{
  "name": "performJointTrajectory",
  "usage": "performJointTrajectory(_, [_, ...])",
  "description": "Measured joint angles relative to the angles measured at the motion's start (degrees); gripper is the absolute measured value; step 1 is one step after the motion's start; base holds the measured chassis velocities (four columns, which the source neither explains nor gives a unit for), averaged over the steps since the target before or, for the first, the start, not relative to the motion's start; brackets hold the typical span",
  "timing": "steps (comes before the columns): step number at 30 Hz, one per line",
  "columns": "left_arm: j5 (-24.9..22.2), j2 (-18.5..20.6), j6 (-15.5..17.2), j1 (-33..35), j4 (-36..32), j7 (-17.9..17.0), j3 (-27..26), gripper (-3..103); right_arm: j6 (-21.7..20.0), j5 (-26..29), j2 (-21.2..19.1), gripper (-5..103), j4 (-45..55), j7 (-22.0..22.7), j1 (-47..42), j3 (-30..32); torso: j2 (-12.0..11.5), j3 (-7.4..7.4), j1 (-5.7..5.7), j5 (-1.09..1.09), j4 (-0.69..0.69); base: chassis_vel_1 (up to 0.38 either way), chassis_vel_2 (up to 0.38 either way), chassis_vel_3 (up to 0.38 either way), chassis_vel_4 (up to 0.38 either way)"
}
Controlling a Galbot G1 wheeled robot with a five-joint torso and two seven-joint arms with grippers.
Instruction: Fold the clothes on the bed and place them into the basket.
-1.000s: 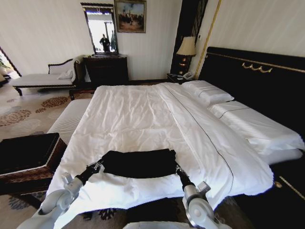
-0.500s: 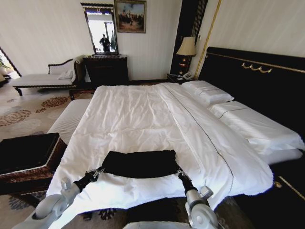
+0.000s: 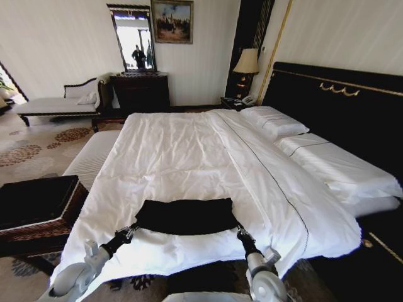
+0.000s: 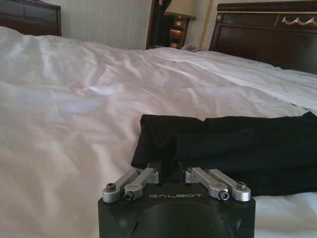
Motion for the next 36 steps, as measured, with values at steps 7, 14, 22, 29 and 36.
performJointTrajectory(7, [-0.96, -0.69, -0.02, -1.05, 0.35, -0.24, -0.31, 8, 0.16, -1.53, -0.19, 0, 1.22, -0.06, -1.49, 0.16, 0.00, 0.00, 0.00, -0.01, -0.02, 0.000, 0.000, 0.000, 0.000])
performJointTrajectory(14, [-0.84, -1.02, -0.73, 0.96, -3.62, 0.58, -3.82, 7, 1.28, -6.06, 0.07, 8, 2.88, -0.48, -3.74, 0.26, 0.00, 0.00, 0.00, -0.01, -0.01, 0.000, 0.000, 0.000, 0.000])
performJointTrajectory(22, [-4.72, -10.05, -1.59, -2.23, -7.72, -2.57, -17.80, 40, 3.47, -10.88, 0.57, 39, 2.22, -2.79, -3.25, 3.26, 0.00, 0.00, -0.01, 0.01, -0.04, 0.000, 0.000, 0.000, 0.000])
performJointTrajectory(29, [2.70, -14.00, 3.64, -7.57, 0.41, -14.70, -19.76, 61, -0.63, -1.44, 0.33, 63, -4.83, -8.94, 8.06, 3.33, -0.01, 0.01, 0.00, -0.02, 0.02, 0.000, 0.000, 0.000, 0.000])
performJointTrajectory(36, [4.61, -16.14, 2.48, -6.81, -0.15, -14.96, -18.91, 88, -6.94, 13.72, -1.79, 89, -13.01, -16.48, 19.71, -2.53, 0.00, 0.01, 0.00, 0.00, -0.01, 0.000, 0.000, 0.000, 0.000])
